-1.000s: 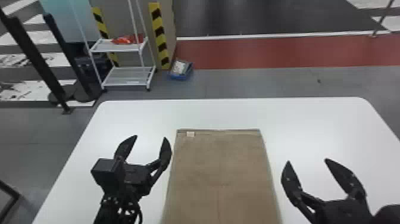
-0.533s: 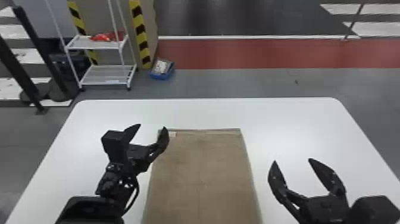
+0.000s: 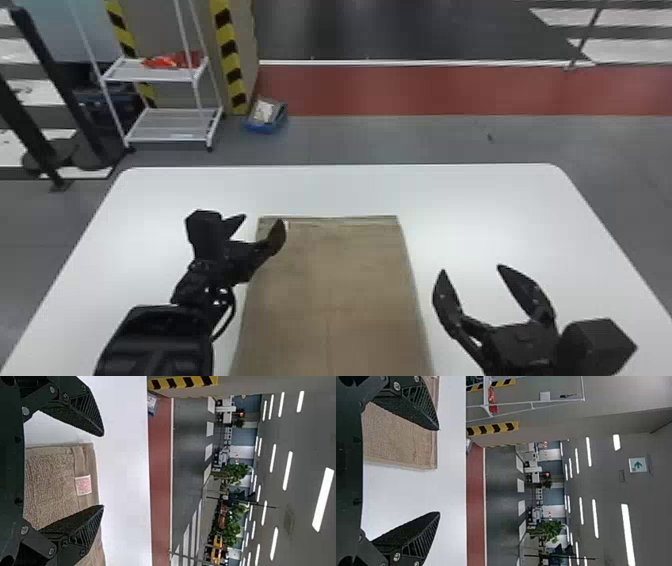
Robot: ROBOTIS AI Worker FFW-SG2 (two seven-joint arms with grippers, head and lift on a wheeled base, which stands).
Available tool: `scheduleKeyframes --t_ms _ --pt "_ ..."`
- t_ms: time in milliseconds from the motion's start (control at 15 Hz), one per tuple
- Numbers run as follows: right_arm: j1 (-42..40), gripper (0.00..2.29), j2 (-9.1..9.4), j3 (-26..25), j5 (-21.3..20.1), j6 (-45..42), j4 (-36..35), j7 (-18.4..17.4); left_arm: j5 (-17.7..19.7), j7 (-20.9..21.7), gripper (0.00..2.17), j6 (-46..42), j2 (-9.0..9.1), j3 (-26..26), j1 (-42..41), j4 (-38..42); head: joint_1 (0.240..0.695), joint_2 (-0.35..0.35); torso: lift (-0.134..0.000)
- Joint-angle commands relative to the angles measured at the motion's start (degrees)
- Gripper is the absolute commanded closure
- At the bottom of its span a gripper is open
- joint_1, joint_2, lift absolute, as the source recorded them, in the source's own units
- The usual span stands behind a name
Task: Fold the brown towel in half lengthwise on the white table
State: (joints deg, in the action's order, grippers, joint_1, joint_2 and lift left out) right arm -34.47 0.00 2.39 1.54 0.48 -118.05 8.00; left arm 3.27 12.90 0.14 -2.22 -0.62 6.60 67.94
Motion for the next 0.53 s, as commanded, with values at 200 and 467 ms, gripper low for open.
scheduleKeyframes --t_ms 200,467 --pt "0.28 0.13 0.05 0.86 -0.57 0.01 0.72 0.0 -1.52 0.46 0.33 -0.7 0.02 -0.09 4.22 -8.08 0.695 0.029 -0.057" --pt "1.25 0.13 0.05 1.83 -0.84 0.01 1.95 0.0 -1.95 0.55 0.34 -1.41 -0.07 -0.88 5.53 -10.9 0.695 0.033 -0.057"
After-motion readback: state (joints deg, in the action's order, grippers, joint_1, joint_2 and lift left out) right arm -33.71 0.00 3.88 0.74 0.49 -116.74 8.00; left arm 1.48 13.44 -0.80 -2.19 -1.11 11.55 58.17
